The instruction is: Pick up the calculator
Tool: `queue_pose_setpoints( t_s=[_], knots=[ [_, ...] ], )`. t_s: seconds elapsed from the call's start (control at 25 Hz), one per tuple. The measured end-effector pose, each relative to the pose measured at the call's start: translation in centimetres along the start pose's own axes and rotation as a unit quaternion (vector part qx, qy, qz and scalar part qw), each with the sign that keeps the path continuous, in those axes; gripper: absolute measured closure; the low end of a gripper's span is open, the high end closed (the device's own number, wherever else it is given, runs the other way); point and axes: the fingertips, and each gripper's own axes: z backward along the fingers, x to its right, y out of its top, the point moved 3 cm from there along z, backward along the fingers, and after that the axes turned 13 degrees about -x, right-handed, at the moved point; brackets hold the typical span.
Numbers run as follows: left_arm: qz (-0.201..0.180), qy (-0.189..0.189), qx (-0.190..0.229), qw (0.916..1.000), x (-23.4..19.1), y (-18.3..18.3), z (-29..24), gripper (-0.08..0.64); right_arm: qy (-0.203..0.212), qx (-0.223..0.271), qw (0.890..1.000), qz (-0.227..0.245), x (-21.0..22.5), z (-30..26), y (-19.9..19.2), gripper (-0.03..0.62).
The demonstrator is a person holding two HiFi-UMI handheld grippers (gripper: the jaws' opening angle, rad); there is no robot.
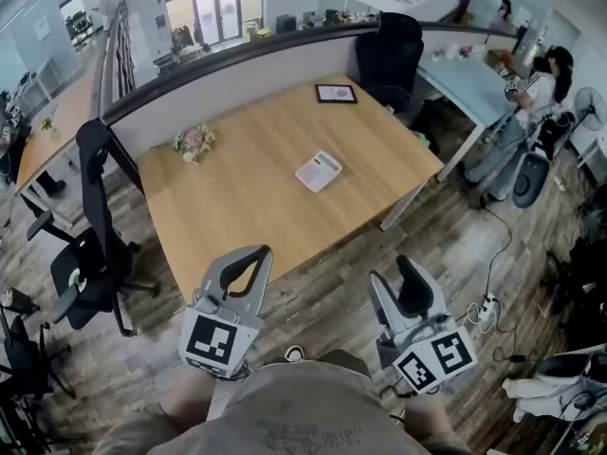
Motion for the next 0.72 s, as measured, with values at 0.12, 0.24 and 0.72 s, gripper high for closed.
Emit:
queue_pose_setpoints(
  t_s=[0.12, 0.24, 0.72],
  knots=[
    [-0.032, 0.003, 0.005, 0.9995, -0.8, -0.1, -1.5, 0.558, -0.003, -0.011, 1.000, 0.001, 0.8, -1.3, -0.4, 0.377],
    [-0.042, 0.004, 0.002, 0.9991, -0.8, -0.2, -3.1, 0.558, -0.004, -0.004, 1.000, -0.005, 2.3, -2.0, -0.4, 0.377],
    [-0.040, 0.054, -0.010, 0.9977, -3.5, 2.1, -11.1, 0.558, 0.041, -0.018, 0.999, -0.004, 10.6, -9.4, 1.2, 0.379]
  ],
)
